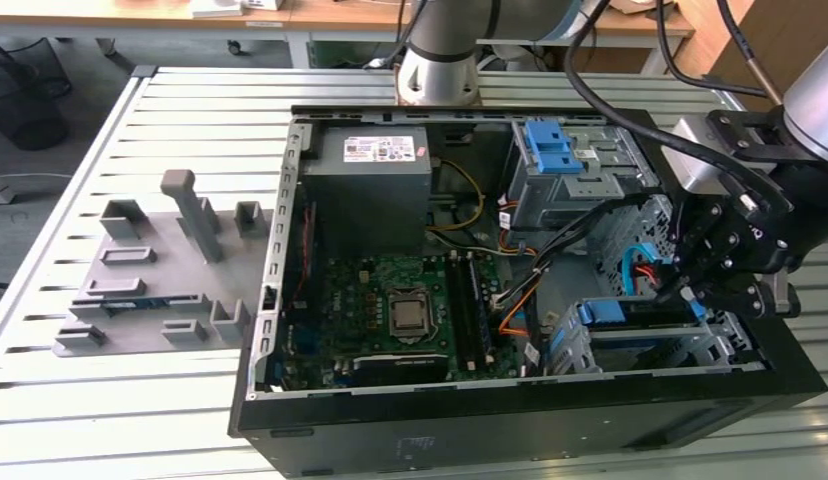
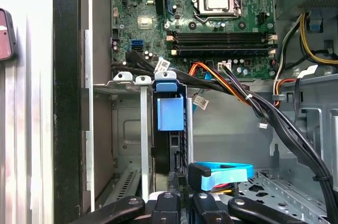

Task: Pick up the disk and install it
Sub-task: 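Insert the first disk wire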

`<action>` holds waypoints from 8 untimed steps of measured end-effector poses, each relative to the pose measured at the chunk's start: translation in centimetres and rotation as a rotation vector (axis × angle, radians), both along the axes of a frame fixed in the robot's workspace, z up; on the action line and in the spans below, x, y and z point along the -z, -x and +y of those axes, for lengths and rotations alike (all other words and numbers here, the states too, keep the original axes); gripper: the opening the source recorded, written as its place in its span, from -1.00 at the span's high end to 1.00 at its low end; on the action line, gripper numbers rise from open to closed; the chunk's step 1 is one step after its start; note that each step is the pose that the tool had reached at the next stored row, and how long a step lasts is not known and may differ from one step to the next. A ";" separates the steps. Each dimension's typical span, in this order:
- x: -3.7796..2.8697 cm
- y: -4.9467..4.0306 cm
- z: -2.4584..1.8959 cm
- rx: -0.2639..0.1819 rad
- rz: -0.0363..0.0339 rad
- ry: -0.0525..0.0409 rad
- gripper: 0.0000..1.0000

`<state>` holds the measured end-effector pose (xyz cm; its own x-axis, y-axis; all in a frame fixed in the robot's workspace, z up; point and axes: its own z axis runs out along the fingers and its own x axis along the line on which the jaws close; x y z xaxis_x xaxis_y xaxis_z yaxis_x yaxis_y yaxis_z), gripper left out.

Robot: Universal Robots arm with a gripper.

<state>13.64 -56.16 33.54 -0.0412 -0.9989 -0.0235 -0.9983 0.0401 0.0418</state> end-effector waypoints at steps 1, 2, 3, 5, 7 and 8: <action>0.02 0.00 0.00 0.001 0.0000 0.0000 0.68; 0.05 0.00 -0.03 0.002 0.0001 -0.0001 0.68; 0.08 0.00 -0.05 0.002 0.0000 -0.0001 0.68; 0.17 0.00 -0.07 0.004 0.0000 0.0000 0.68; 0.31 0.00 -0.11 0.005 0.0000 -0.0002 0.68; 0.36 0.00 -0.12 0.006 0.0000 0.0001 0.68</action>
<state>13.64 -56.28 33.18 -0.0468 -0.9986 -0.0235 -0.9981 0.0458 0.0418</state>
